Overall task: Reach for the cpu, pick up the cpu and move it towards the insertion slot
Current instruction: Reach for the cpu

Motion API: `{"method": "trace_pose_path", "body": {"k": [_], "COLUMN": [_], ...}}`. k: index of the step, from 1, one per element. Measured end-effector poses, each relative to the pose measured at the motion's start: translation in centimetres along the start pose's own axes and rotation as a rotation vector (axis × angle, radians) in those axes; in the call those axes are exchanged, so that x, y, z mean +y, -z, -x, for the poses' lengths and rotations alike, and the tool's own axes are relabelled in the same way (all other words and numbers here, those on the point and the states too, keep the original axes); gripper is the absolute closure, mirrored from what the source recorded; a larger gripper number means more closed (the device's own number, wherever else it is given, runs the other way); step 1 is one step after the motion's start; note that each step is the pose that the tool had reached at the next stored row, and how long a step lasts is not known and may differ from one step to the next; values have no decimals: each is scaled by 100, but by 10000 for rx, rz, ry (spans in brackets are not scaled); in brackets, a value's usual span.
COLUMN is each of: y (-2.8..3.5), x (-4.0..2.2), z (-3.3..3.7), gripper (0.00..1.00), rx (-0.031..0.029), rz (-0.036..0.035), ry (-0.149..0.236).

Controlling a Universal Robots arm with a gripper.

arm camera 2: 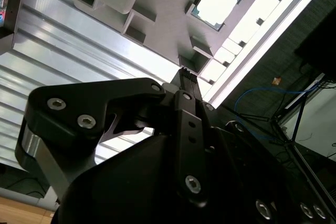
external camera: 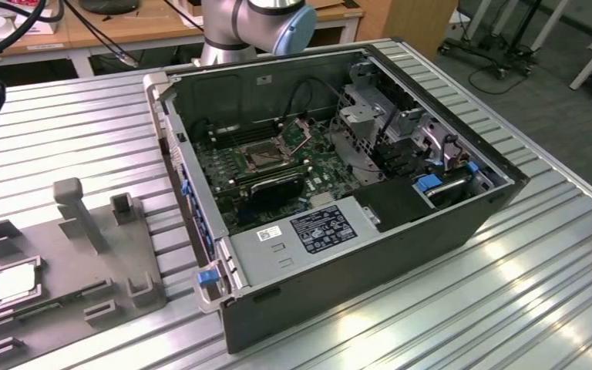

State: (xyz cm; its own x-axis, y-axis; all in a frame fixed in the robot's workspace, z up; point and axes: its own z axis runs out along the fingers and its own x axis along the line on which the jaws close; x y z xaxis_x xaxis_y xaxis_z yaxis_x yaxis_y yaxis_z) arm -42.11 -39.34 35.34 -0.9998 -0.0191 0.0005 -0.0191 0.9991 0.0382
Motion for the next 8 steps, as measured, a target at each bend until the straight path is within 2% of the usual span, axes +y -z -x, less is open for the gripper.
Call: {"method": "trace_pose_path", "body": {"k": [8], "y": [-13], "x": [0], "z": [-16], "gripper": [89], "rx": [0], "rz": [0], "ry": [0]}}
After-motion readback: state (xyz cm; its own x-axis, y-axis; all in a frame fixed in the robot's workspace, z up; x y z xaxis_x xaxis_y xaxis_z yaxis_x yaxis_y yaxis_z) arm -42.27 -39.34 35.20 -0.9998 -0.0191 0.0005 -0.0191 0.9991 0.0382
